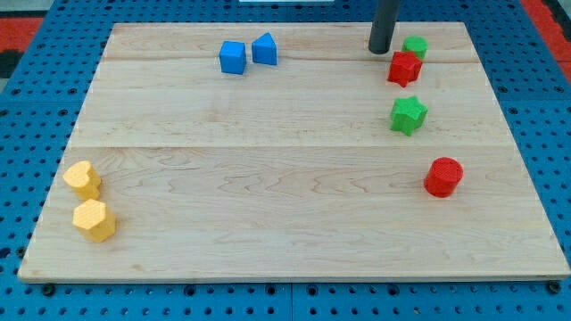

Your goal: Push the green circle to the top of the red star

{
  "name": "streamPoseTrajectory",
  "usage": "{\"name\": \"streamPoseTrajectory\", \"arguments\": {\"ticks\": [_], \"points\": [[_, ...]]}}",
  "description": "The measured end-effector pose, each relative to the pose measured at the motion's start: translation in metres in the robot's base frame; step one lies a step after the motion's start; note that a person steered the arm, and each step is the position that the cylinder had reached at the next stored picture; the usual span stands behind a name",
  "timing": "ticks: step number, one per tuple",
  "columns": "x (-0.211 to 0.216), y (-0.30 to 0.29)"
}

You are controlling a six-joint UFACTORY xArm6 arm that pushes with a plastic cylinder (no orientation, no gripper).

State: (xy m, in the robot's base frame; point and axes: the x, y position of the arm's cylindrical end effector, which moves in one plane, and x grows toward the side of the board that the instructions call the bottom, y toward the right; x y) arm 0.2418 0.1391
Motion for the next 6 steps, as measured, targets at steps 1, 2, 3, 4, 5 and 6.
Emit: {"name": "streamPoseTrajectory", "arguments": {"ticks": [1,2,3,4,5,6], "points": [[-0.025,0.024],[-0.037,0.089],[0.000,0.132],[0.021,0.108],[0.041,0.087],[0.039,0.051]]}}
